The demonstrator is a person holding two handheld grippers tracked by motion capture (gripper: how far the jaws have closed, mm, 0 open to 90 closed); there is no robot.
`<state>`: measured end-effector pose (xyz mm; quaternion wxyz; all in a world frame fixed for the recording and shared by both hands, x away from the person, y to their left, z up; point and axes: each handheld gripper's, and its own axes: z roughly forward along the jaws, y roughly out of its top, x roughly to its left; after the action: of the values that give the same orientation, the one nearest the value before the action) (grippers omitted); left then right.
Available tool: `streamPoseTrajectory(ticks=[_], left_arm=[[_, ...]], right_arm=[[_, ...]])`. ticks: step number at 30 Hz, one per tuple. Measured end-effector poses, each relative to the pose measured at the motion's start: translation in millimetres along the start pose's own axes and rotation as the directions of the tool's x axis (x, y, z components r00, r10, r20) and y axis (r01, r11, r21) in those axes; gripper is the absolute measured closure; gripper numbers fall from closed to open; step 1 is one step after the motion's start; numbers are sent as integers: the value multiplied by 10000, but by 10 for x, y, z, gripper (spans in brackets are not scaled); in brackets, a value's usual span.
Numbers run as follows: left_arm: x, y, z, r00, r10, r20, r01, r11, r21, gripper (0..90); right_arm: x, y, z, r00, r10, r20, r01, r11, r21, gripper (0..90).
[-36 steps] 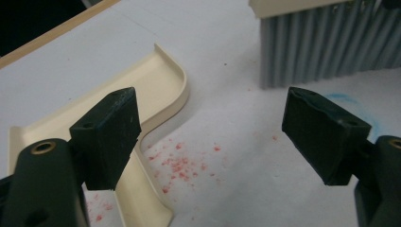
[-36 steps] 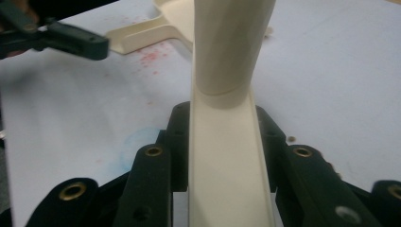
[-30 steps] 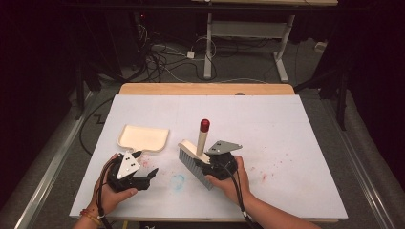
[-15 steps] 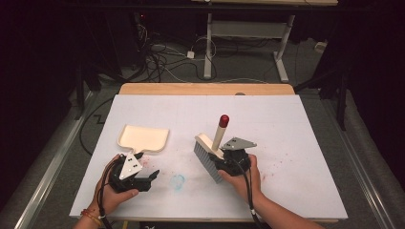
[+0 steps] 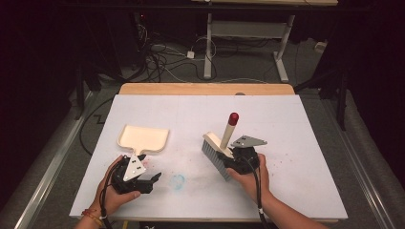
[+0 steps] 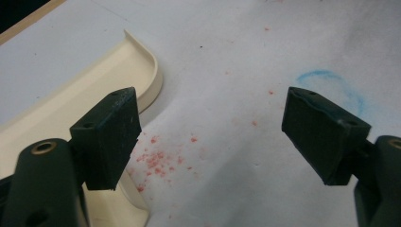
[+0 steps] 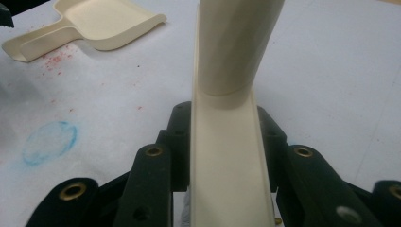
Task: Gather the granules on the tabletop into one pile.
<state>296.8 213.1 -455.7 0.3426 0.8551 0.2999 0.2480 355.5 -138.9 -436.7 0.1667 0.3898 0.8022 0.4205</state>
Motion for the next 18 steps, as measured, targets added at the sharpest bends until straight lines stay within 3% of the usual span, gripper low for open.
streamPoseTrajectory(ticks=[7,18], left_arm=[[-16,5,19,10000,85,45,-85,9999,88,196],[-16,6,8,9999,120,47,-120,9999,4,196]], right_arm=[[-34,8,-58,9998,17,173,-19,10000,82,673],[-44,50,-144,9992,-375,143,377,9992,-102,673]])
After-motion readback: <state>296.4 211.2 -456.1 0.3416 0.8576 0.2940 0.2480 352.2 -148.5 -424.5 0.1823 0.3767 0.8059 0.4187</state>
